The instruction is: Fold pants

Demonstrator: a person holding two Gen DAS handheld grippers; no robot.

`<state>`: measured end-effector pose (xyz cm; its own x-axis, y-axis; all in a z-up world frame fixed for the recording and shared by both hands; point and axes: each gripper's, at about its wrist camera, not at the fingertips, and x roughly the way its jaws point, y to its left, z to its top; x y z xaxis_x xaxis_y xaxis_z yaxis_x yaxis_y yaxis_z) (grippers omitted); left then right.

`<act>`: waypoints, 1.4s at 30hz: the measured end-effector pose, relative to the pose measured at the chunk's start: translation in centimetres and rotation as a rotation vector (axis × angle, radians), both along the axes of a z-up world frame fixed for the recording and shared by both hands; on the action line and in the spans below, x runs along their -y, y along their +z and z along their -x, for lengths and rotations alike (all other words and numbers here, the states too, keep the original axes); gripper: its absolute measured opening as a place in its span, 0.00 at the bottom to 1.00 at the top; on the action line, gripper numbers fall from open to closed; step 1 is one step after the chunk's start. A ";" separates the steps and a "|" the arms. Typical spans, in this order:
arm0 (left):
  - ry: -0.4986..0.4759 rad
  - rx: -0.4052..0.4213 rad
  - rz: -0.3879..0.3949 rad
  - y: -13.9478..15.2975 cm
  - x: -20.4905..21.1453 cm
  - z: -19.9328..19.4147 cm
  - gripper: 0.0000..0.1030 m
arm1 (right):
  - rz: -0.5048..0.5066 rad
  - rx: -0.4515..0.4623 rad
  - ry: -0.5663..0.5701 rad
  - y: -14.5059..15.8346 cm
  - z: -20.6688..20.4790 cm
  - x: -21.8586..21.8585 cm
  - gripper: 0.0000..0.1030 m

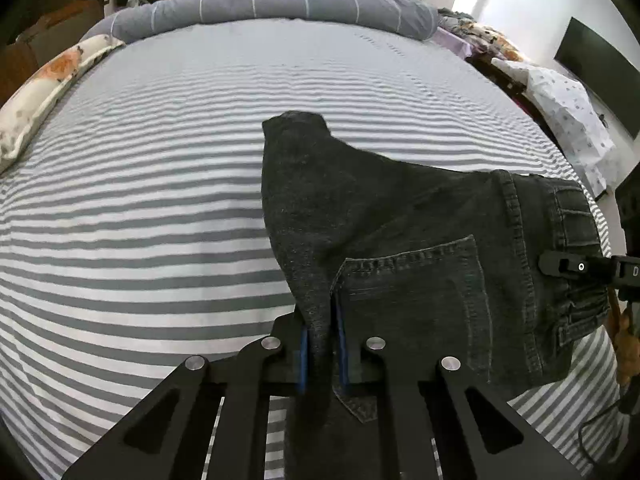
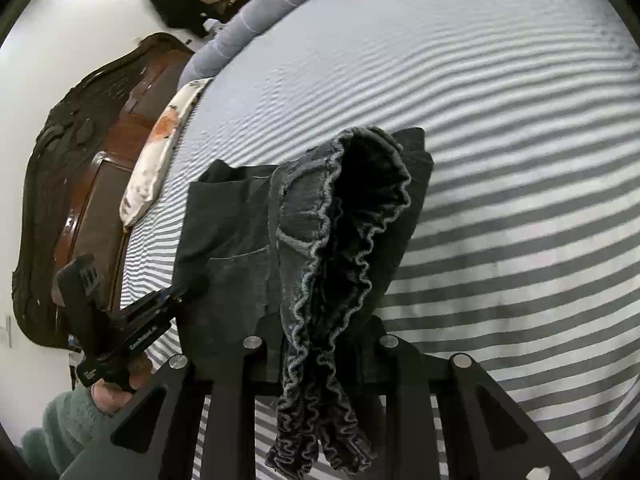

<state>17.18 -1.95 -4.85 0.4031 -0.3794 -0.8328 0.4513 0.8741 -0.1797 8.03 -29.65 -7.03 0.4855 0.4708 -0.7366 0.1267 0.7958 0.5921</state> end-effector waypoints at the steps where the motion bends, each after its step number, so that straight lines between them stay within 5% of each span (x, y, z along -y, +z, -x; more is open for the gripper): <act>1: 0.000 0.004 0.002 0.2 -0.3 0.0 0.11 | 0.003 0.003 0.005 0.4 -0.2 -0.2 0.21; 8: 0.042 0.042 0.032 2.4 -2.6 -0.8 0.10 | -0.002 0.034 0.039 2.4 -2.5 -2.1 0.20; 18: 0.127 0.097 0.012 4.9 -6.9 -6.5 0.10 | 0.001 0.057 0.104 4.0 -11.4 -5.7 0.20; 31: 0.192 0.030 -0.027 1.2 -9.1 -13.3 0.11 | 0.072 -0.012 0.154 -0.1 -19.9 -8.8 0.22; 33: 0.202 0.019 -0.031 0.2 -9.5 -13.4 0.11 | 0.101 -0.015 0.147 -0.9 -20.0 -8.8 0.26; 37: 0.216 -0.002 -0.034 -1.2 -9.9 -13.1 0.17 | 0.194 -0.012 0.119 -1.6 -19.2 -8.4 0.55; 42: 0.216 0.003 -0.095 -2.0 -10.0 -11.9 0.34 | 0.221 0.006 0.105 -2.0 -16.5 -7.3 0.62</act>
<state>29.06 8.08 -6.83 0.4687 -0.2046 -0.8593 0.2527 0.9632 -0.0915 24.58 -22.34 -8.99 0.4470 0.3470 -0.8245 0.0334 0.9146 0.4031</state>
